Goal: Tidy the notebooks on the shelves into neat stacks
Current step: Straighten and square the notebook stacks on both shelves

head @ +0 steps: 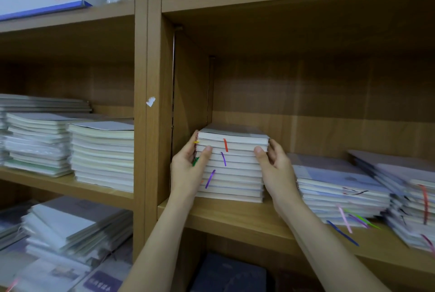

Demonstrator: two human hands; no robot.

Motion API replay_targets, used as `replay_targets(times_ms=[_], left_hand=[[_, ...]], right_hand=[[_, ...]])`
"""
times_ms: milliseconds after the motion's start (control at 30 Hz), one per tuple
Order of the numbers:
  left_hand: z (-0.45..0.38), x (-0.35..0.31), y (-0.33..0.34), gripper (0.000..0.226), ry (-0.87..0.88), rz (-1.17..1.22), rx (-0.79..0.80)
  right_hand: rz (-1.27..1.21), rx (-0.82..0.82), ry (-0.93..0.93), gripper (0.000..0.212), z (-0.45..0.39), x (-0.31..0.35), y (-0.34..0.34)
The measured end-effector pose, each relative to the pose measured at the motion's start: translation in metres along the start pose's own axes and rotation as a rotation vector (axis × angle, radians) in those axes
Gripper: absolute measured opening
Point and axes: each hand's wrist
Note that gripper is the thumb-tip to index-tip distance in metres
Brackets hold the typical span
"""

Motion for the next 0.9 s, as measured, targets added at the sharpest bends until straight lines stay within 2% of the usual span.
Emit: replay_targets(times_ms=[133,333,600,667,767,900], left_hand=[[-0.004,-0.008,0.007,0.055,-0.016,0.039,-0.055],[-0.009,-0.013,0.006,0.043,-0.035,0.016,-0.065],[-0.008,-0.012,0.007,0.044,-0.028,0.001,-0.066],[-0.006,-0.011,0.005,0.046,-0.039,-0.01,-0.019],[0.003,-0.005,-0.003,0.056,-0.08,-0.103,0.131],[0.018,-0.005,-0.018,0.076,-0.157,-0.237,0.272]], right_hand=[[-0.033,-0.063,-0.014,0.069,0.001,0.002,0.003],[-0.003,-0.115,-0.053,0.051,-0.004,0.004,0.003],[0.079,-0.095,-0.102,0.054,-0.004,0.001,0.003],[0.081,-0.063,-0.091,0.057,-0.002,0.002,0.003],[0.073,0.024,-0.085,0.066,0.003,0.005,0.004],[0.01,0.128,0.004,0.094,0.006,0.005,0.006]])
Point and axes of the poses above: each hand's wrist, its own z-axis away from the middle knuckle, its own y-axis out of the palm, x = y × z, and after that the axes turned 8 degrees about -y, right-handed
